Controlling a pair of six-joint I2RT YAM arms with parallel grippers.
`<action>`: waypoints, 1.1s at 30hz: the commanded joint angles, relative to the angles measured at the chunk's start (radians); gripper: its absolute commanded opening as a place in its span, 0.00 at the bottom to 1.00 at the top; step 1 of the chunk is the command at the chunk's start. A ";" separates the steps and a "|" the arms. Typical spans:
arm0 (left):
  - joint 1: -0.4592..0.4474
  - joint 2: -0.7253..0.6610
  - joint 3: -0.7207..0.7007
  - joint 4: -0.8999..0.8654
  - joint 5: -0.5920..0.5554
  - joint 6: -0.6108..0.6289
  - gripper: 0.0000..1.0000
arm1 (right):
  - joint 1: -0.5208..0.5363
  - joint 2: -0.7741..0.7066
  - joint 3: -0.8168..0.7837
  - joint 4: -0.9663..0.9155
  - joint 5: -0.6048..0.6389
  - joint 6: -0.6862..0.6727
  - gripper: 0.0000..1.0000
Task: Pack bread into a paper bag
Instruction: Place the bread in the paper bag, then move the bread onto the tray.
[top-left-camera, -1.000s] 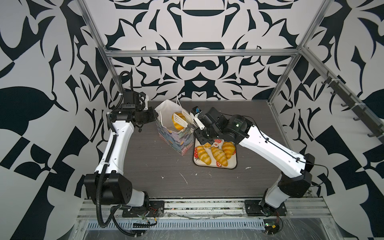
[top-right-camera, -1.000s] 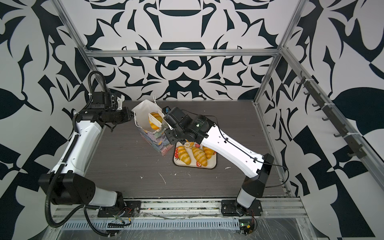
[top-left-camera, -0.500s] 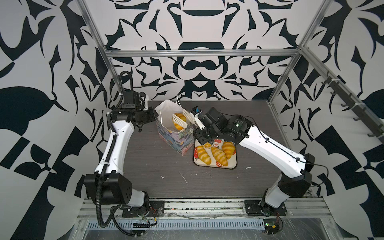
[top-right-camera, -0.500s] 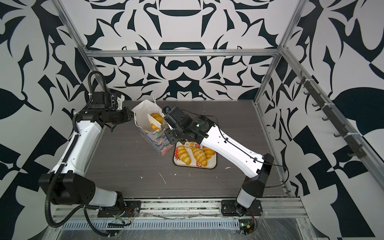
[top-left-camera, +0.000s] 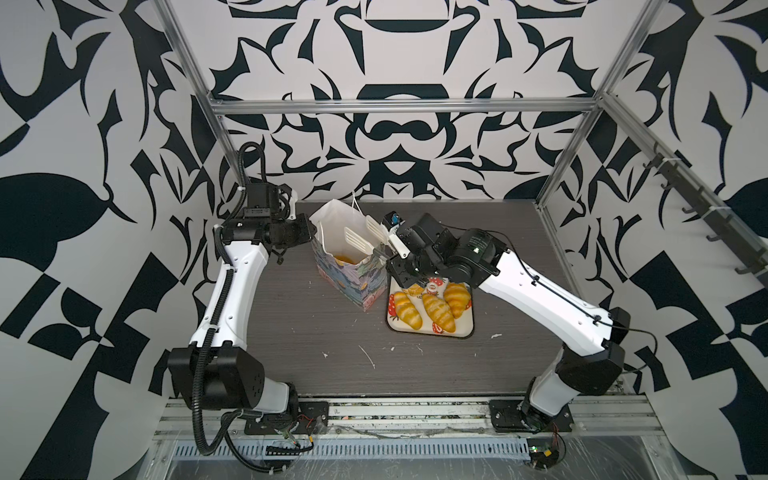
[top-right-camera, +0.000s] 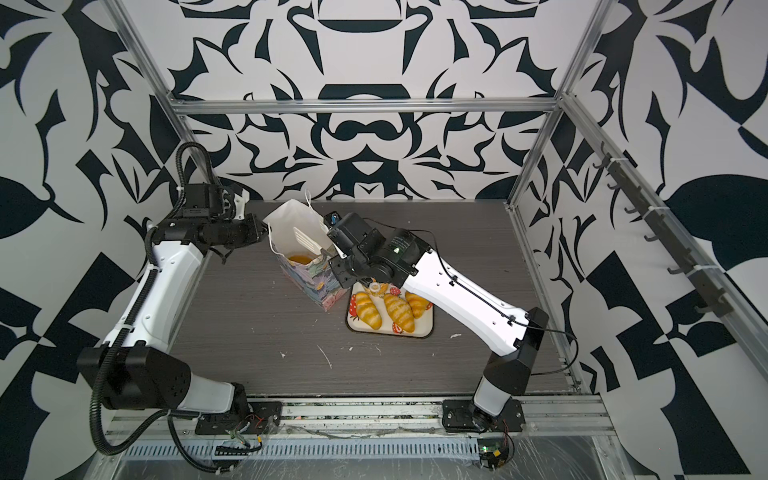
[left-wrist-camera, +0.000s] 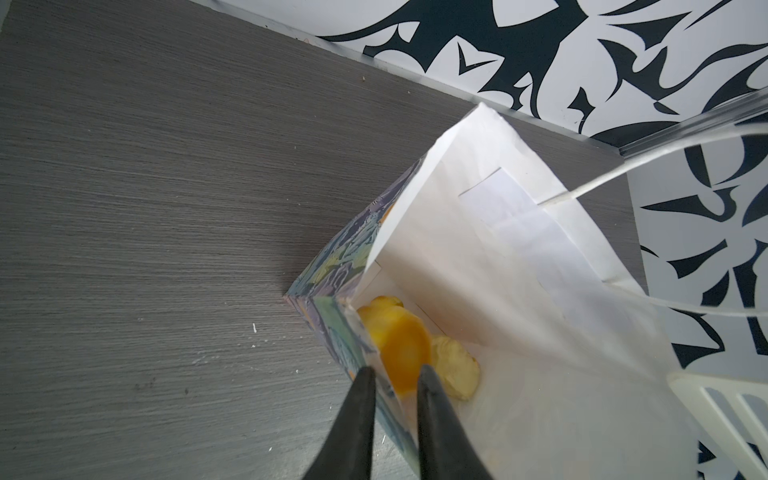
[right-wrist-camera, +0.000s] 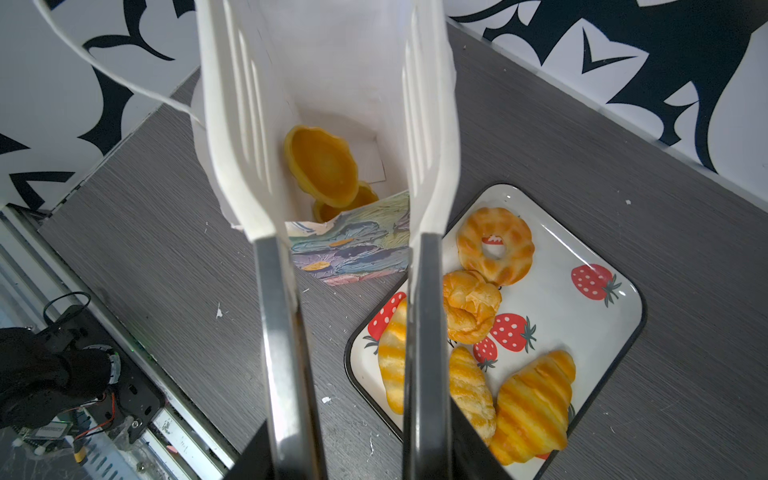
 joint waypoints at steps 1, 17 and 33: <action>-0.004 -0.002 -0.009 -0.028 0.006 0.006 0.23 | 0.004 -0.039 0.052 0.037 0.060 -0.013 0.49; -0.006 -0.003 -0.010 -0.028 0.005 0.006 0.22 | -0.038 -0.205 -0.038 -0.005 0.197 -0.045 0.49; -0.005 -0.017 -0.010 -0.028 0.003 0.004 0.23 | -0.215 -0.319 -0.258 0.001 0.112 -0.020 0.49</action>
